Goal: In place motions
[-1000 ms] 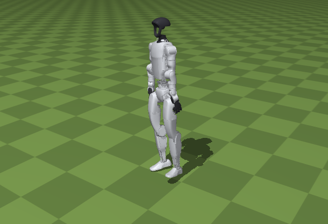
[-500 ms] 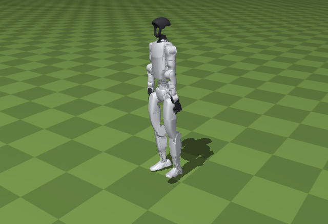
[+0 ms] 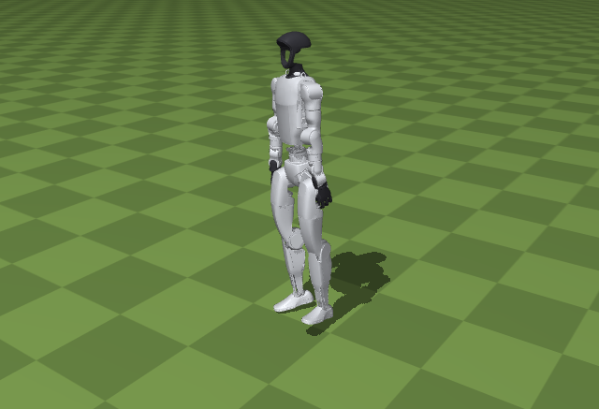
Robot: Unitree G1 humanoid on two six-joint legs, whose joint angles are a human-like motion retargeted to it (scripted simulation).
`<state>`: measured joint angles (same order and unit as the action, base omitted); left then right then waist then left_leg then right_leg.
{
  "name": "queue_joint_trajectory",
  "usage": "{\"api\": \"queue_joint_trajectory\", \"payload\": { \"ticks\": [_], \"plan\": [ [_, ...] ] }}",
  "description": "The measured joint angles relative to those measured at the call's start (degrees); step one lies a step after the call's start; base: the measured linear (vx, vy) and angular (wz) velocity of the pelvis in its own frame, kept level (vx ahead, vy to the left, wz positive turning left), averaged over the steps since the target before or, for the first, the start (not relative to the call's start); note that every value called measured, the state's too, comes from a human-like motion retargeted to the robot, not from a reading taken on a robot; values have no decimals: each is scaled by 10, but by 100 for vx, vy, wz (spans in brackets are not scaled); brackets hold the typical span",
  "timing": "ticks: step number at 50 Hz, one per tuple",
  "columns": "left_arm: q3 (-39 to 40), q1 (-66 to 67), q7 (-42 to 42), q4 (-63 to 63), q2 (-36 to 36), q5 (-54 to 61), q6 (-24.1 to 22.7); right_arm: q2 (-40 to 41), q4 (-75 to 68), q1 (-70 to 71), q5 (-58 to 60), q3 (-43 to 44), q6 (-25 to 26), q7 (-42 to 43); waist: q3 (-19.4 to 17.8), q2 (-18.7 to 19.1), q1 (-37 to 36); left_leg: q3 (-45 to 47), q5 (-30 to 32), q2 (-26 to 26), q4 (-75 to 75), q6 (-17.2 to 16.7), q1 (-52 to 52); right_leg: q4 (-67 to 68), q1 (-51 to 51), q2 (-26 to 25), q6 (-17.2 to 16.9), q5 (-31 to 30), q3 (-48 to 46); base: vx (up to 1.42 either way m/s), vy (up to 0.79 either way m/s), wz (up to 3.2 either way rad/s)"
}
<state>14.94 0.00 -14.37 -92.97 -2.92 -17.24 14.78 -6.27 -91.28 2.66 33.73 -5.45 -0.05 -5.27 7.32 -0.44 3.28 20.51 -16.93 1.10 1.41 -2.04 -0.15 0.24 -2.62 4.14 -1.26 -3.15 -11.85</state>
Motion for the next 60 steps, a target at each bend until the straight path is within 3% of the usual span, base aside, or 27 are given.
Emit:
{"api": "queue_joint_trajectory", "payload": {
  "ticks": [60],
  "plan": [
    [-10,-2,-14,-3,-6,1,5,-6,-1,2,17,0,-8,8,7,2,-5,1,0,-3,1,-4,-2,0,-1,-1,0,3,-4,0,0,0]
  ]
}}
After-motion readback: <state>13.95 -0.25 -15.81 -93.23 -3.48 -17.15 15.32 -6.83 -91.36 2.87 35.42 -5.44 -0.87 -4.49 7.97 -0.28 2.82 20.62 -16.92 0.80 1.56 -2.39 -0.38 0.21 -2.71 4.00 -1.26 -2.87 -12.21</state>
